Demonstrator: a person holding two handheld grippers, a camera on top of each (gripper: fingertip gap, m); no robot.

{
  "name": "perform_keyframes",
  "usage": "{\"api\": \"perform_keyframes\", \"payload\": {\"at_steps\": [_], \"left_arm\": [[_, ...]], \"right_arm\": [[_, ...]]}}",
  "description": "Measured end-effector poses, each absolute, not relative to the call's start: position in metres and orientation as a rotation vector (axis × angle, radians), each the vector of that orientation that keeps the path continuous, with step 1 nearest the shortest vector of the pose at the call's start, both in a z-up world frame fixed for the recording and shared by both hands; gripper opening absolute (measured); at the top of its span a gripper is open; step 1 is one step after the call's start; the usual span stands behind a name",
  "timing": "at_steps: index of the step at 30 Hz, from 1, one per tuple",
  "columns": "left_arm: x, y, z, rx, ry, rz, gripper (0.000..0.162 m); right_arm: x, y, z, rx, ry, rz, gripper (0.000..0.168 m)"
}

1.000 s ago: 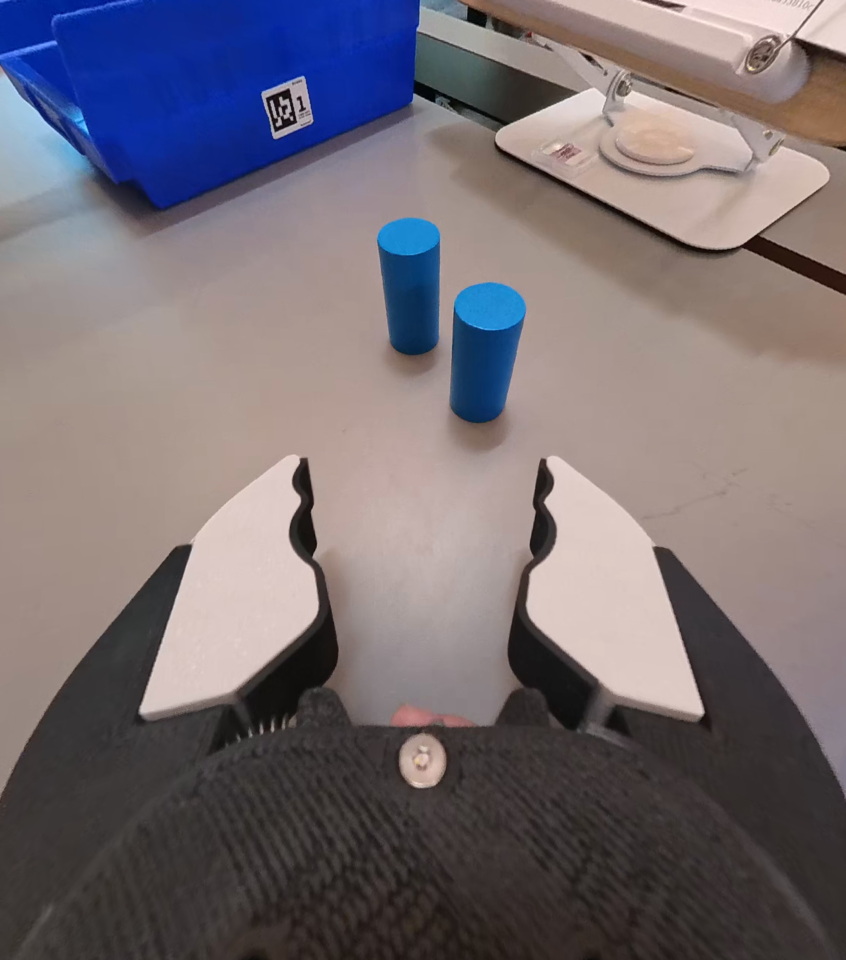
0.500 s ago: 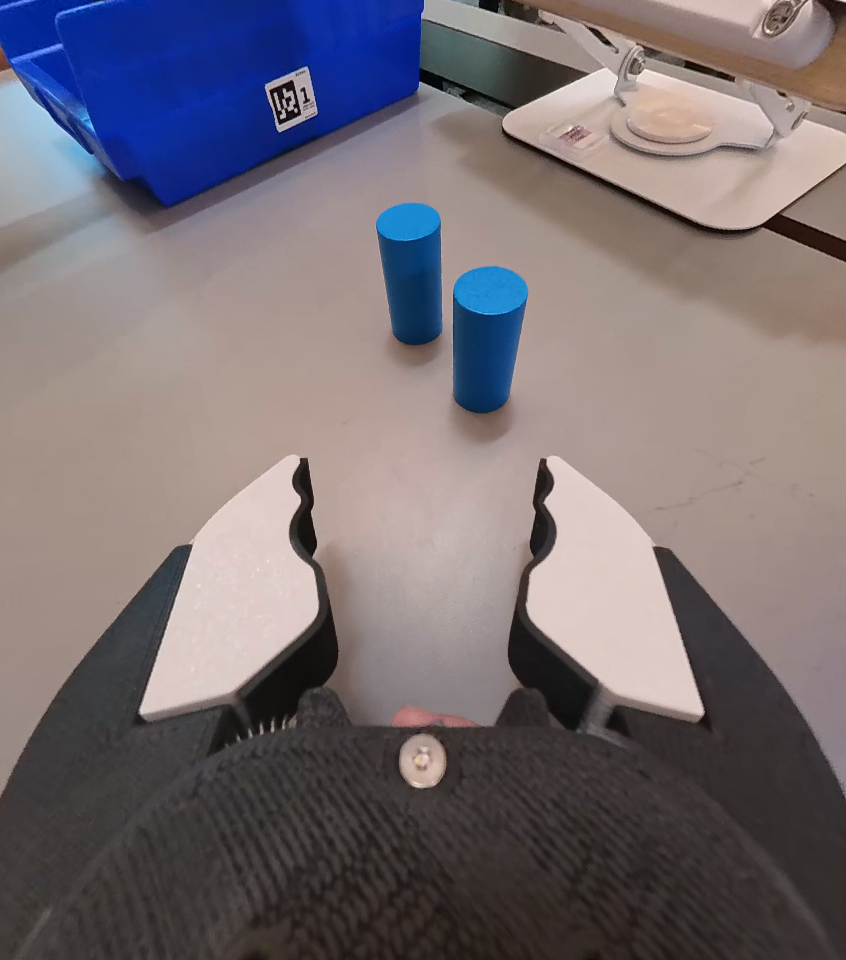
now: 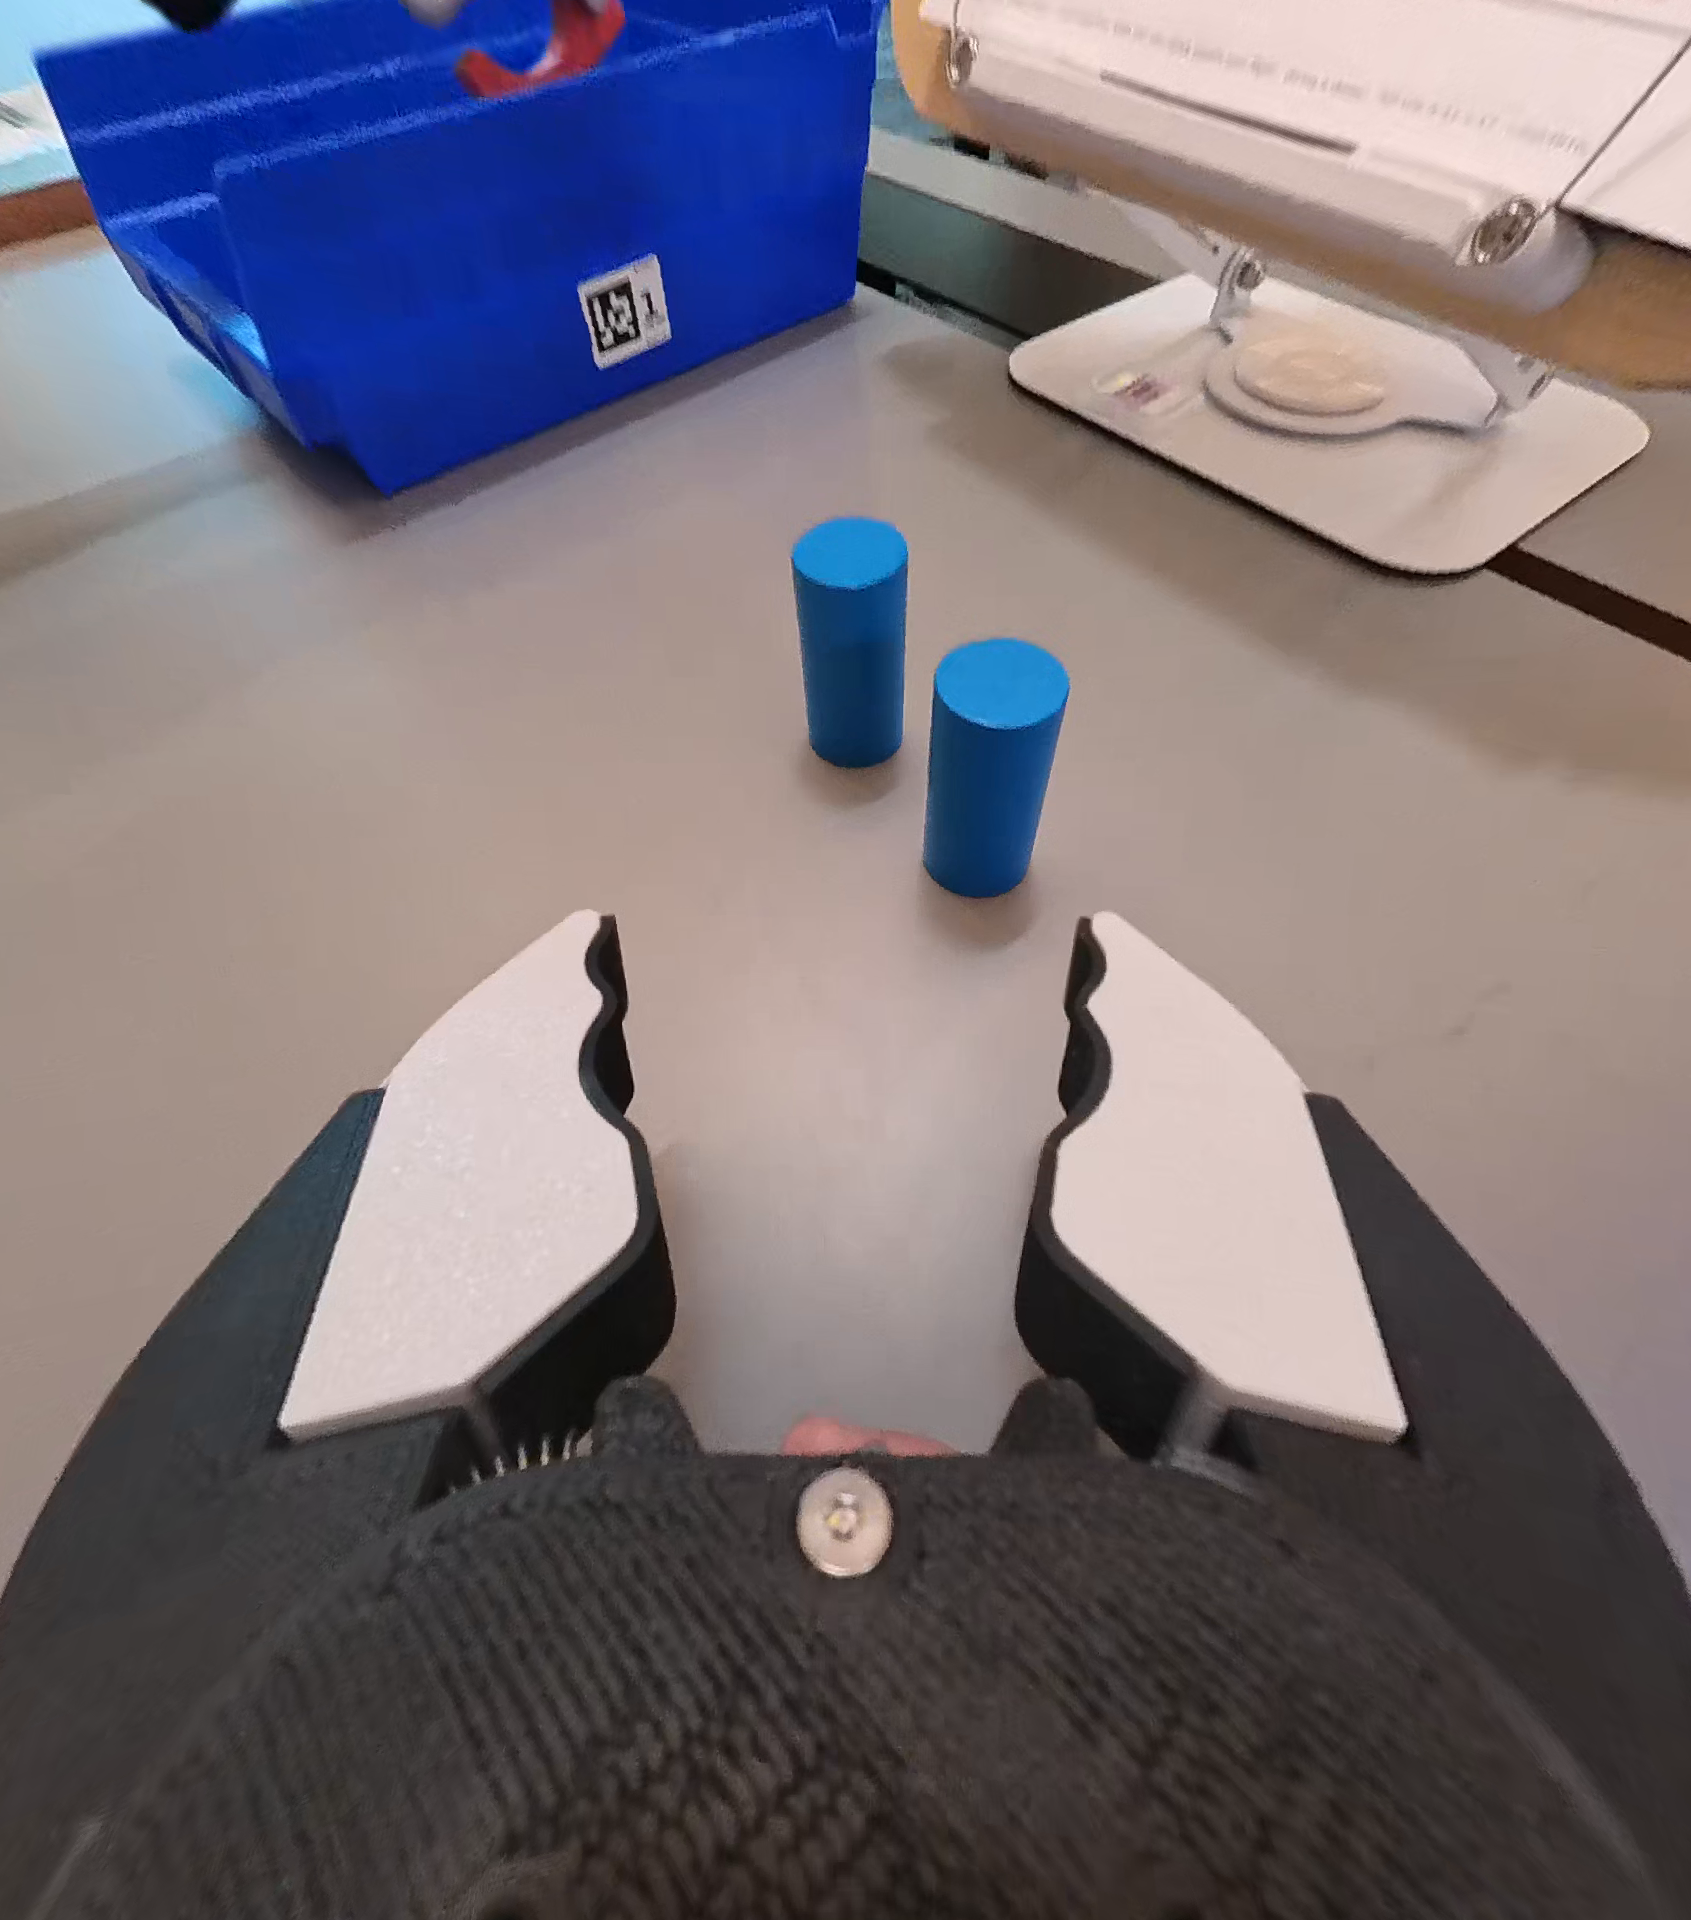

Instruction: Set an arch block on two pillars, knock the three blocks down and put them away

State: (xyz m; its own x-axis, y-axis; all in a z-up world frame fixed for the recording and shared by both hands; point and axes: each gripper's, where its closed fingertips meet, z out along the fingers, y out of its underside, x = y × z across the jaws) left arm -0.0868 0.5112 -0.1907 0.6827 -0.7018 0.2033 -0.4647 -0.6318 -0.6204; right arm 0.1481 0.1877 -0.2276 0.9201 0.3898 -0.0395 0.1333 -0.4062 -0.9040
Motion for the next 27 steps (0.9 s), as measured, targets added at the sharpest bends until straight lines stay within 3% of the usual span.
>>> {"api": "perform_keyframes", "payload": {"at_steps": [7,11,15,27], "left_arm": [[-0.046,0.429,-0.035,-1.693,0.913,-1.322,0.035],[-0.019,0.349,0.006,-1.364,1.050,-1.509,0.034],[0.008,0.275,0.016,-1.118,1.160,-1.665,0.034],[0.049,0.198,-0.013,-0.948,1.334,-1.813,0.034]], "right_arm": [[0.099,0.188,-0.162,-1.729,-0.388,0.566,0.082],[0.059,0.194,-0.111,-1.603,-0.453,0.722,0.086],[0.029,0.200,-0.071,-1.495,-0.469,0.852,0.087],[0.033,0.202,-0.056,-1.393,-0.455,0.851,0.050]]}}
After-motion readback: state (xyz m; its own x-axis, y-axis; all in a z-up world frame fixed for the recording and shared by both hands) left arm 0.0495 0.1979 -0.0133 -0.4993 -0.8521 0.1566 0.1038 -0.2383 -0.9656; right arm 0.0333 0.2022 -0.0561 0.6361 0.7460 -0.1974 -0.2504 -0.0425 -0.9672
